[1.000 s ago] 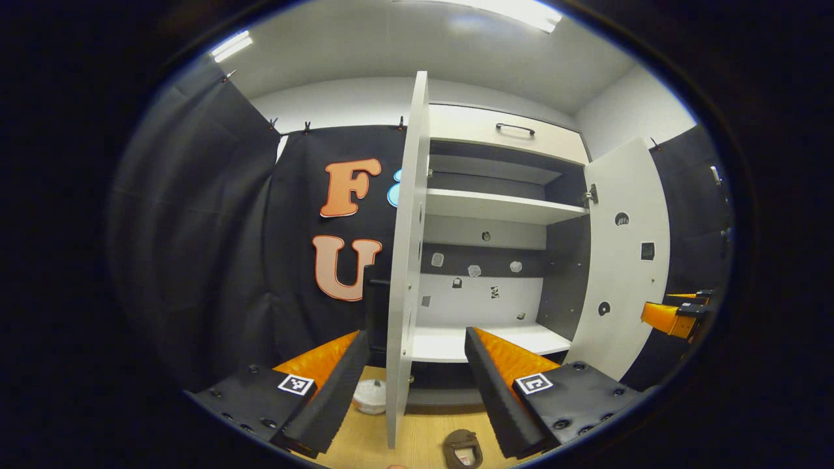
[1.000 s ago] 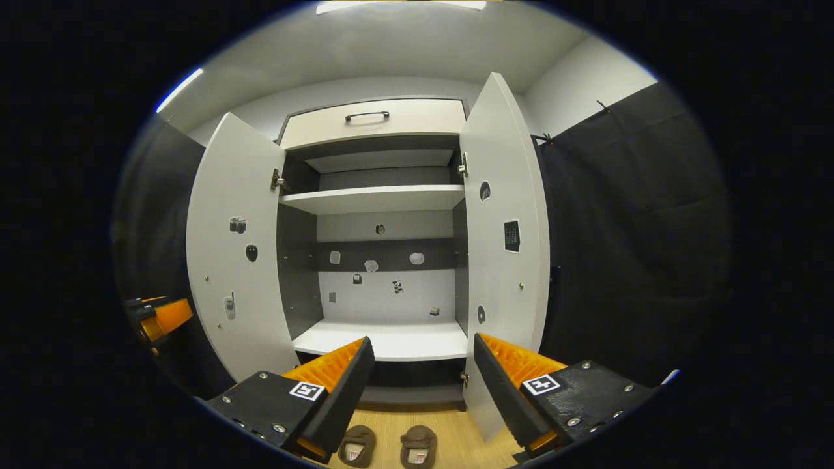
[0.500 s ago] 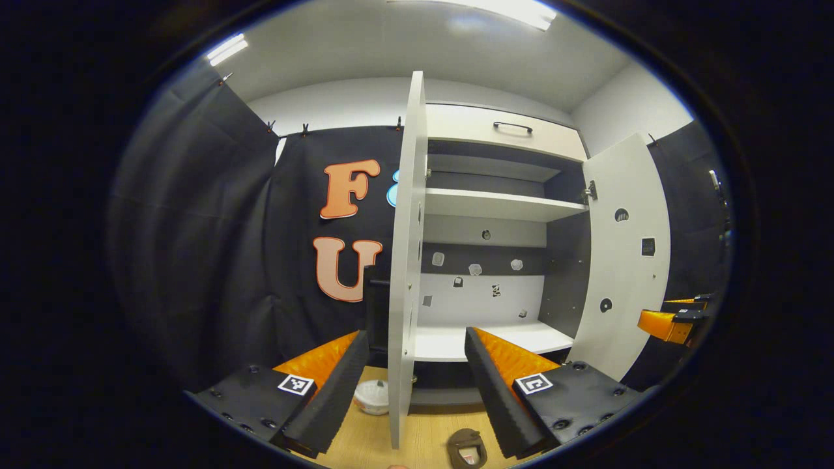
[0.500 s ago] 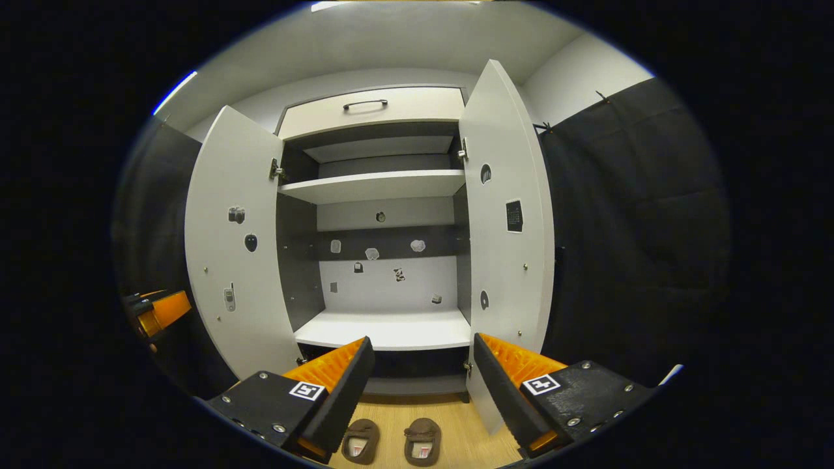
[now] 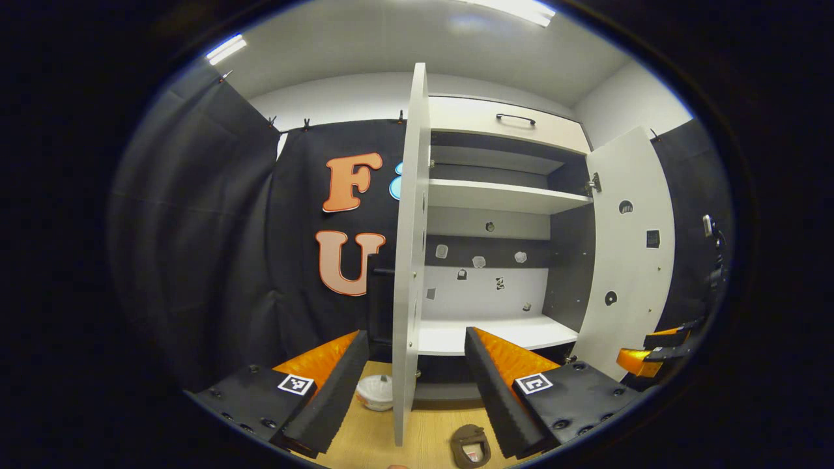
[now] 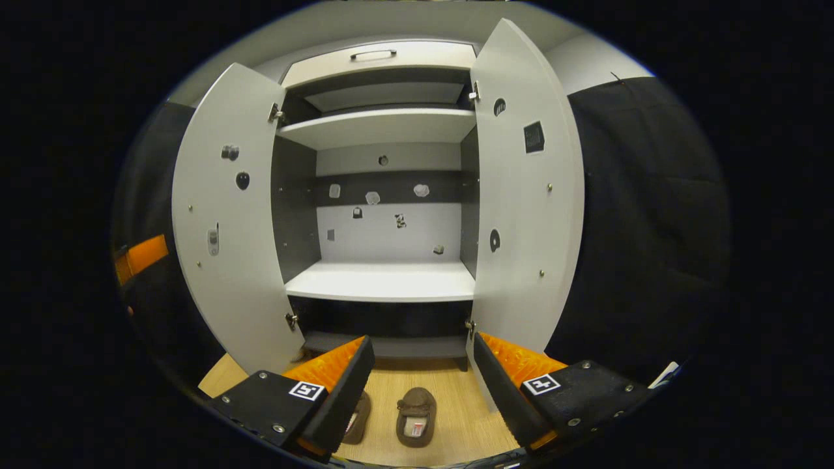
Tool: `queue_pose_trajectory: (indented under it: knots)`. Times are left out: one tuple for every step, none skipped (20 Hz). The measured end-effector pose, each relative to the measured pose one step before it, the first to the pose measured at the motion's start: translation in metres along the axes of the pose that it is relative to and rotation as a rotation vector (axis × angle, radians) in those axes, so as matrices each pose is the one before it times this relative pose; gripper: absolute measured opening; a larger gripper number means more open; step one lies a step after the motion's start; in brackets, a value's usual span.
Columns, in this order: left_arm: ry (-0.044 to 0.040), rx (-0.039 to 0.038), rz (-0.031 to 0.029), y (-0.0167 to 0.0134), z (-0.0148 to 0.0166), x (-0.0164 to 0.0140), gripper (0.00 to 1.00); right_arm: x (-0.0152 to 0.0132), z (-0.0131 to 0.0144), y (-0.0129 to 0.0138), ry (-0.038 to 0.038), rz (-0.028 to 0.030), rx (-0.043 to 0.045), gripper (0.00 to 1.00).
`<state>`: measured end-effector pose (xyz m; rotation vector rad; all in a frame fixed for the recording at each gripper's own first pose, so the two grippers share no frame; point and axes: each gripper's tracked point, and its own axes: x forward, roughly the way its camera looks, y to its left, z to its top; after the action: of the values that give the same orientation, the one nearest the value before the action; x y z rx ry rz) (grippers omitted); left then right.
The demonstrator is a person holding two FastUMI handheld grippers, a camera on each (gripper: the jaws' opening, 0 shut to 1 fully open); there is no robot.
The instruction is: Grab one shoe with the right hand and put it into the shoe cabinet, grab the other shoe with the left hand and put it into the shoe cabinet; then close the right door with the right hand and the left door with the left hand.
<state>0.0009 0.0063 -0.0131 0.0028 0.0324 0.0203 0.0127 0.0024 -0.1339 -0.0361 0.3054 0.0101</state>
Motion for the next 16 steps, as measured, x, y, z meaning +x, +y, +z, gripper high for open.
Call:
queue_pose_trajectory:
  knots:
    - [0.00112,-0.00103,0.00116,0.00051,-0.0016,-0.00047,0.96,0.0062,-0.01636,-0.00064,0.03158,-0.00335,-0.01473,0.95]
    - [0.00315,-0.00203,0.00139,0.00045,-0.00126,-0.00018,0.94,0.00723,-0.01769,-0.00032,0.03627,-0.0054,-0.01642,0.95]
    - [0.0032,-0.00093,0.00204,0.00169,-0.00112,0.00038,0.94,0.0097,-0.01985,-0.00023,0.041,-0.00447,-0.01314,0.95]
    - [0.00176,0.00179,0.00467,0.00211,-0.0007,0.00015,0.96,0.00793,-0.02018,-0.00045,0.04157,-0.00419,-0.00719,0.95]
    - [0.00128,0.0026,0.0055,0.00211,-0.00144,-0.00009,0.96,0.00935,-0.01793,0.00262,0.03436,0.00294,-0.00146,0.95]
    - [0.00175,0.00118,0.00208,0.00125,-0.00104,-0.00007,0.96,0.00903,-0.0158,0.00217,0.03201,0.00874,0.00437,0.95]
    - [0.00565,-0.00107,-0.00043,0.00118,-0.00174,-0.00009,0.96,0.01298,-0.01569,0.00374,0.0277,0.01444,0.00447,0.95]
    - [0.00445,-0.00248,-0.00372,0.00015,-0.00137,0.00027,0.94,0.01086,-0.01536,0.00102,0.02333,0.00863,0.00341,0.95]
    - [0.00333,-0.00021,-0.00224,0.00076,-0.00156,-0.00053,0.95,0.00929,-0.01357,-0.00194,0.01875,0.00475,0.00438,0.95]
    - [0.00226,0.00386,0.00185,0.00207,-0.00125,-0.00041,0.96,0.01004,-0.01277,-0.00242,0.01196,-0.00045,-0.00246,0.95]
    - [0.00189,0.00495,0.0053,0.00197,-0.00134,-0.00099,0.96,0.01393,-0.01447,-0.00403,0.0177,-0.00905,-0.00472,0.95]
    - [0.0014,0.00148,0.00442,0.00203,-0.00052,-0.00046,0.96,0.0116,-0.01493,-0.00191,0.02435,-0.00553,-0.00111,0.95]
    - [0.00123,0.00291,0.00349,0.0022,-0.00072,-0.00054,0.96,0.0107,-0.01377,0.00077,0.01713,-0.00024,0.00539,0.95]
    - [0.00115,-0.00012,0.00387,0.00207,-0.0011,-0.00101,0.96,0.00968,-0.01308,0.0003,0.01872,0.00055,0.00538,0.95]
    - [0.001,0.00232,0.0061,0.00239,-0.00063,-0.00021,0.96,0.00979,-0.01369,-0.00054,0.01457,-0.00135,-0.00221,0.95]
    - [0.00064,0.0031,0.00695,0.00242,-0.00058,-0.00018,0.94,0.00864,-0.01275,0.00038,0.02201,-0.00162,-0.00278,0.95]
